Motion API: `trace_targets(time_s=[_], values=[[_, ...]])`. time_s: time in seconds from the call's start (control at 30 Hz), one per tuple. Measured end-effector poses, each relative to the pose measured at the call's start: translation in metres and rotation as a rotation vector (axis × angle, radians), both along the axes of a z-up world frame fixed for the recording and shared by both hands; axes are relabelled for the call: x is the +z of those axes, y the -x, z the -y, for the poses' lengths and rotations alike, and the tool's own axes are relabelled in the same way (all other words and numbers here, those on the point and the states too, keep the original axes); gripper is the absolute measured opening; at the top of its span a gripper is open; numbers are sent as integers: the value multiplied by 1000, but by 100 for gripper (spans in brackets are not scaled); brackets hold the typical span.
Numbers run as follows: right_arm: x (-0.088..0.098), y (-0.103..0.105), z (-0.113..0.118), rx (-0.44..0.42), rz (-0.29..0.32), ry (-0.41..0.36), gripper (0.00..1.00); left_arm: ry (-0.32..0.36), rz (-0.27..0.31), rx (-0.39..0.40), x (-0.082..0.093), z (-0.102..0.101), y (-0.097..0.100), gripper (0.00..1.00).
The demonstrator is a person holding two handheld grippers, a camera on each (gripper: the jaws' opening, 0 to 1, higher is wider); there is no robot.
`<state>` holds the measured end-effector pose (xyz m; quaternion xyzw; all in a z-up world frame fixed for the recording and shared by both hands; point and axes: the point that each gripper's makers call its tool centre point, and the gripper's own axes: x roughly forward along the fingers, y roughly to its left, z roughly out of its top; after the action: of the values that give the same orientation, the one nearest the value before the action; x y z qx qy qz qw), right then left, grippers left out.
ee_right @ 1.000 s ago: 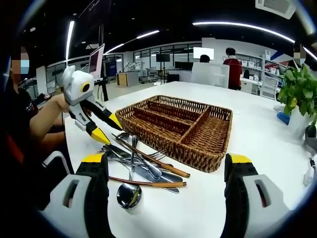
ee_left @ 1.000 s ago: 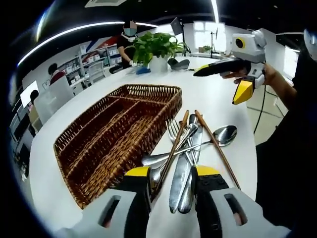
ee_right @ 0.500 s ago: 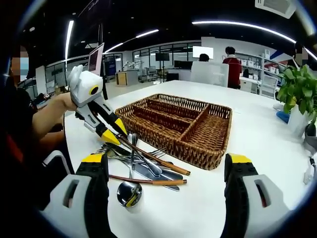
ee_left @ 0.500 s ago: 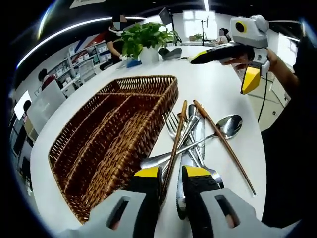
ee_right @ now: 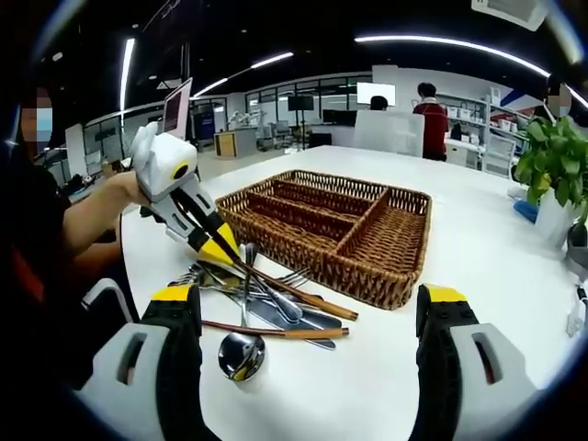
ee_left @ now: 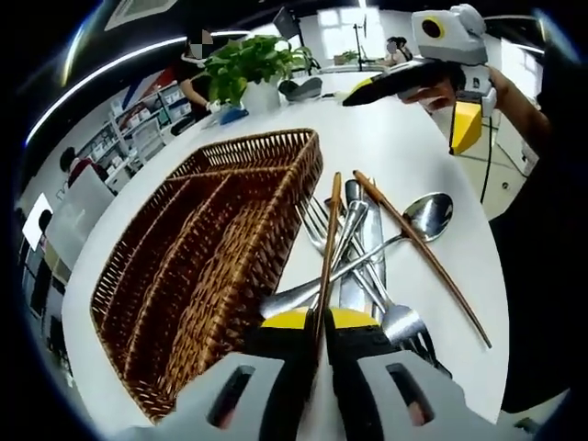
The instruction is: Arrange the knives, forks, and spoons in their matching storage slots by inserting each utensil handle-first until every utensil is classified and aligned in the correct compartment
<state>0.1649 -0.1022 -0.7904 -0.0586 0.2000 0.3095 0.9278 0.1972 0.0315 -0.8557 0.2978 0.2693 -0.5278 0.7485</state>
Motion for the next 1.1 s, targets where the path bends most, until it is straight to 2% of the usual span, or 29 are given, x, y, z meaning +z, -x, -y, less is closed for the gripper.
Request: trace_targets(time_s=[0.2,0.57,0.93,1.1], values=[[-2,0,0,-1,-4,-3,100,-45,21,-45,-1,4,2,5],[-6,1,0,0,-9,4,100,-52,-18,-49,-1,2,9,3],[-11,1,-5,5,-23,-6,99,21,-67,-15,9,2,15,2],[-11,1,-7,2,-24,-14,98,83,-74,1,18,4,17,2]])
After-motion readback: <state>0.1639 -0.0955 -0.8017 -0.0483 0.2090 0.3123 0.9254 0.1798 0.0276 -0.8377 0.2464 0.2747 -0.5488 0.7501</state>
